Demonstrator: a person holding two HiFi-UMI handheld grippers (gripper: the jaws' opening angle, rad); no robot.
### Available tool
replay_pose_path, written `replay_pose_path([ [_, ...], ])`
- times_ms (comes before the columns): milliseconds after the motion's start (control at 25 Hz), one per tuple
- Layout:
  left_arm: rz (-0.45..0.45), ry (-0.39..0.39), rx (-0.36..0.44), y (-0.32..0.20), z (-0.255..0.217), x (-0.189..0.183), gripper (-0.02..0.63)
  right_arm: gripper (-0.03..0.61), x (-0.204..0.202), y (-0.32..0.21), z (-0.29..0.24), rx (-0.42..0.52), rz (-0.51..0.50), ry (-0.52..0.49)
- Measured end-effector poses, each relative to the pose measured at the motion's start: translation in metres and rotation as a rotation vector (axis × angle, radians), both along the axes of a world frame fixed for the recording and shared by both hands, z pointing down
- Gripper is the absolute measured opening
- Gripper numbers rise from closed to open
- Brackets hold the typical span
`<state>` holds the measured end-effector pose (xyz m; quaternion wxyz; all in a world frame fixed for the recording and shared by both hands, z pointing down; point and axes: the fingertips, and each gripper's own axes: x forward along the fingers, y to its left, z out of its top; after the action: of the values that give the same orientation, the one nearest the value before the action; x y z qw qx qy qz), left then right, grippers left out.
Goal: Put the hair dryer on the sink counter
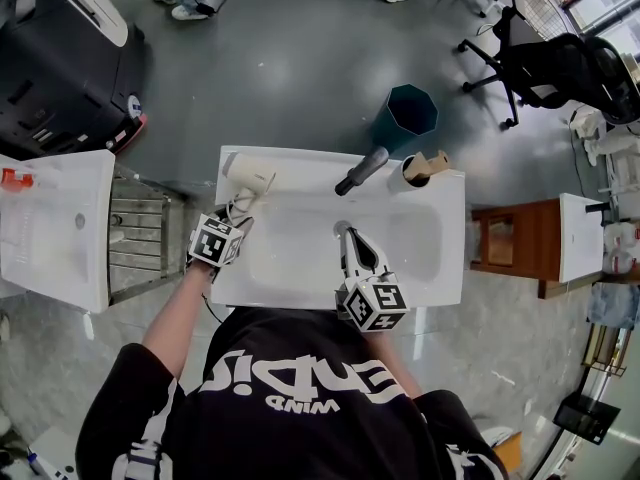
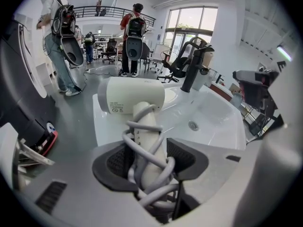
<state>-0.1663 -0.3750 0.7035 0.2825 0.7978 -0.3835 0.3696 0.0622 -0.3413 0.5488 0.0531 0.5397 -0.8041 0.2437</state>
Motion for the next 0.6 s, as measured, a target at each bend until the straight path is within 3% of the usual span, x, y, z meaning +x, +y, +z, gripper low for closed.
replay_pose_path([
  [200,-0.022,0.014,0.024,-0.002,-0.002,-0.002,0.225,0.025,0.0,0.003,0.001,-0.005,-0.005,0.0],
  [400,0.01,-0.008,0.046,0.002,-0.011,0.001,0.279,0.025,-0.003,0.006,0.0,-0.005,-0.018,-0.001],
  [600,-0.03,0.004,0.076,0.005,-0.024,-0.002,0.284,0.025,-0.004,0.007,-0.002,0.002,-0.029,-0.003],
])
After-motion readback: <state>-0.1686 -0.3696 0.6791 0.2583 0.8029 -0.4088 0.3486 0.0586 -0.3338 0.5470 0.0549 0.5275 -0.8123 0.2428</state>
